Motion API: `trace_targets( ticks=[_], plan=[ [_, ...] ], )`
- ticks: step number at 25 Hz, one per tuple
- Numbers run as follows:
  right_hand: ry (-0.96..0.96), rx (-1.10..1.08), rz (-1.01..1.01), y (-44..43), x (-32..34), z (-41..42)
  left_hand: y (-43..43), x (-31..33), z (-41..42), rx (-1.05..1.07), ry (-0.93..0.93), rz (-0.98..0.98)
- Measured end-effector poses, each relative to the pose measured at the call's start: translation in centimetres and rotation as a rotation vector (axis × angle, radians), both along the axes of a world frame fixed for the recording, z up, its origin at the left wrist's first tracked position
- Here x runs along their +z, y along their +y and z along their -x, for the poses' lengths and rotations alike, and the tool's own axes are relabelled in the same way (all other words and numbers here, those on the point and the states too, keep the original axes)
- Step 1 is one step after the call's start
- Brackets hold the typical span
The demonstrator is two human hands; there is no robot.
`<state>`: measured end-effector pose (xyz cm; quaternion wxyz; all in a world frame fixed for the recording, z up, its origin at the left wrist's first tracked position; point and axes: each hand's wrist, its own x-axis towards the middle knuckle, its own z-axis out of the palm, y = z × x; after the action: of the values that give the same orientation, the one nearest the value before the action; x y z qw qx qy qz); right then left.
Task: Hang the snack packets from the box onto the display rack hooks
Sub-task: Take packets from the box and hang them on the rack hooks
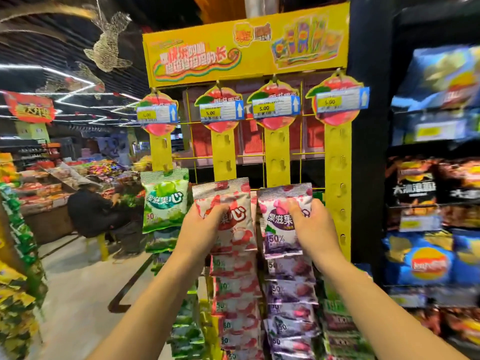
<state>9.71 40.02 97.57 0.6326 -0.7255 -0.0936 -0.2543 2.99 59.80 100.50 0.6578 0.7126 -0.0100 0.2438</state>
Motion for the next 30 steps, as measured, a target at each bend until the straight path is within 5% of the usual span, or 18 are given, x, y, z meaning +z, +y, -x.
trace_targets(
  ticks=[30],
  plan=[
    [0.082, -0.281, 0.319, 1.0, 0.0, 0.7, 2.7, 1.0, -2.2, -0.082, -0.106, -0.089]
  ],
)
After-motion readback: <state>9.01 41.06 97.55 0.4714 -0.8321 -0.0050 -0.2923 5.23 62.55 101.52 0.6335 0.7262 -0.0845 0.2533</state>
